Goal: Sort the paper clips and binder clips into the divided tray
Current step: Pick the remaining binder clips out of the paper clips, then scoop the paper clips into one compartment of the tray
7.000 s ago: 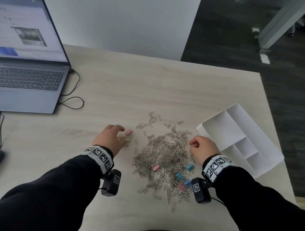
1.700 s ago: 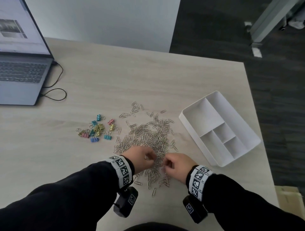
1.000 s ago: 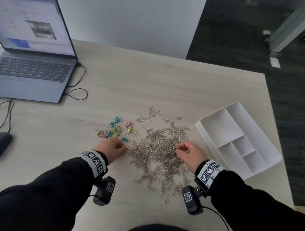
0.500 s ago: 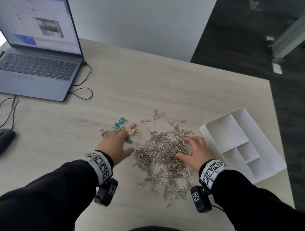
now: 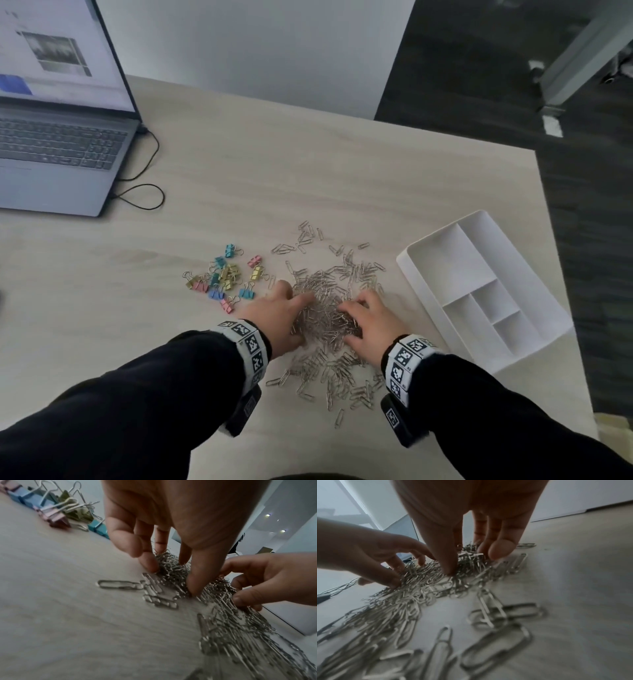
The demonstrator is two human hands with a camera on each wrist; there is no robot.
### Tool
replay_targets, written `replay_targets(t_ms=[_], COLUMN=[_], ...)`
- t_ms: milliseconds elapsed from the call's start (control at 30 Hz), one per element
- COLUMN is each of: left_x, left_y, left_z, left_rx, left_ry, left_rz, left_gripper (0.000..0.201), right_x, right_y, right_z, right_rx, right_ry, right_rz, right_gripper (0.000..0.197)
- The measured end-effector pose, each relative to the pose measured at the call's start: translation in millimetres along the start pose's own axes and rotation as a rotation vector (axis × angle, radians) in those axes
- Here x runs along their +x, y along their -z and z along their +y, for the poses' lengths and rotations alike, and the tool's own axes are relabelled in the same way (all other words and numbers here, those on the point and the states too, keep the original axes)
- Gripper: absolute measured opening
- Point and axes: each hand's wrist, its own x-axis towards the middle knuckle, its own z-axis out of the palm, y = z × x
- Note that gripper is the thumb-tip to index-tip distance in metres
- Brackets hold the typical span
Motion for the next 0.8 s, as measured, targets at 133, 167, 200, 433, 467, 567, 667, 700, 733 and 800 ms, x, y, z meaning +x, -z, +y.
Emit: replay_targets(t_ms=[133,167,200,433,467,567,667,700,733,800], left_x=[7.7,10.1,12.8,23.2,23.8,23.0,23.3,23.6,24.1,24.8], left_y=[1.1,1.6,1.8,7.7,9.4,18.4,25.5,27.9,30.1,33.4], left_z=[7.1,8.9,10.4,20.9,22.3,27.7,33.5,35.0,36.3,37.9], left_rx=[-0.095,-0.125,-0.155,-0.345,-0.358,-0.415,-0.458,-0.473,-0.486,-0.506], left_ry=[-0.012,-0.014,-0.012,0.044,0.038,0.024,0.018,0.020,0.025,0.038], left_rz=[-0.011,-0.012,-0.014,-0.032,-0.035,-0.053,-0.052,-0.056,-0.059,-0.067], left_gripper=[0.049,0.045,0.041,0.022,0.018,0.011,0.007,0.006,0.005,0.005], right_x=[-1.7,-1.1,-0.2,-5.1,-7.2,-13.8,-19.5,-21.4,-22.9,-25.8], right_y=[-2.0,-0.8,0.4,9.7,10.6,12.3,19.4,24.4,29.7,42.3], right_z=[4.9,5.1,5.1,12.1,13.9,19.8,23.0,23.1,23.7,25.0], right_rx=[0.059,0.078,0.102,0.338,0.367,0.472,0.588,0.623,0.657,0.729], right_ry=[-0.002,-0.015,-0.031,-0.139,-0.147,-0.187,-0.229,-0.234,-0.235,-0.230], right_rz=[0.016,0.019,0.021,0.077,0.076,0.063,0.084,0.102,0.124,0.175], right_gripper=[0.037,0.032,0.027,0.010,0.010,0.014,0.019,0.019,0.019,0.019])
